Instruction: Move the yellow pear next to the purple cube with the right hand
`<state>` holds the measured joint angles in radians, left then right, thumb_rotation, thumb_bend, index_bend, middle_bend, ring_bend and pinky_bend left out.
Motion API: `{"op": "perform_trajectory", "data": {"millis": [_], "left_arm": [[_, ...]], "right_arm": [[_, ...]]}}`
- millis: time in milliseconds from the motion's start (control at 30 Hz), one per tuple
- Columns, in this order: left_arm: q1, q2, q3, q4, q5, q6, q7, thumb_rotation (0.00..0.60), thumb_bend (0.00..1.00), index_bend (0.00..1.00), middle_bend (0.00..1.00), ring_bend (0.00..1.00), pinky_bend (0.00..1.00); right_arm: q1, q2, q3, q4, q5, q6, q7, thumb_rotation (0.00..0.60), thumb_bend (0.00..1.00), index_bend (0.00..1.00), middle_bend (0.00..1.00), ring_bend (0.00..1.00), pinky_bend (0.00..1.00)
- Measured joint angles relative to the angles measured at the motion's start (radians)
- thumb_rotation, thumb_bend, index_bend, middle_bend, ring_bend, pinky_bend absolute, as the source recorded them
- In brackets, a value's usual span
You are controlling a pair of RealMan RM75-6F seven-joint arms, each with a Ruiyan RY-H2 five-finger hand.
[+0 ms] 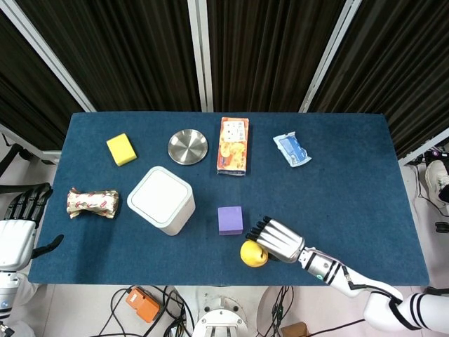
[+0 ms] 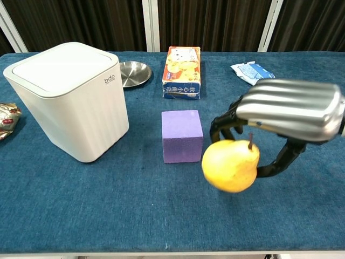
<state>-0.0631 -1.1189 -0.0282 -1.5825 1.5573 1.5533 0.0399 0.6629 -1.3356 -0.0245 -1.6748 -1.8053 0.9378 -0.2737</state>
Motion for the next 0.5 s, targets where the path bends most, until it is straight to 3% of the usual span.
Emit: {"op": "perform_trajectory", "data": {"millis": [333, 433, 500], "left_arm": [[-0.008, 0.001, 0.0, -0.002, -0.007, -0.022, 0.006, 0.6, 0.13, 0.0, 0.01, 0.0, 0.09], [-0.009, 0.002, 0.0, -0.004, -0.009, -0.023, 0.007, 0.6, 0.13, 0.0, 0.01, 0.0, 0.09], [-0.007, 0.003, 0.0, -0.004, -0.007, -0.016, 0.004, 0.6, 0.13, 0.0, 0.01, 0.0, 0.09]], "right_arm": [[0.046, -0.112, -0.004, 0.082, 0.004, -0.057, -0.031, 0.6, 0.37, 0.56, 0.53, 0.47, 0.48], [0.06, -0.149, -0.003, 0.115, 0.014, -0.07, -0.021, 0.6, 0.37, 0.48, 0.52, 0.44, 0.48], [0.067, -0.167, -0.004, 0.134, 0.018, -0.074, -0.017, 0.6, 0.37, 0.37, 0.49, 0.41, 0.47]]}}
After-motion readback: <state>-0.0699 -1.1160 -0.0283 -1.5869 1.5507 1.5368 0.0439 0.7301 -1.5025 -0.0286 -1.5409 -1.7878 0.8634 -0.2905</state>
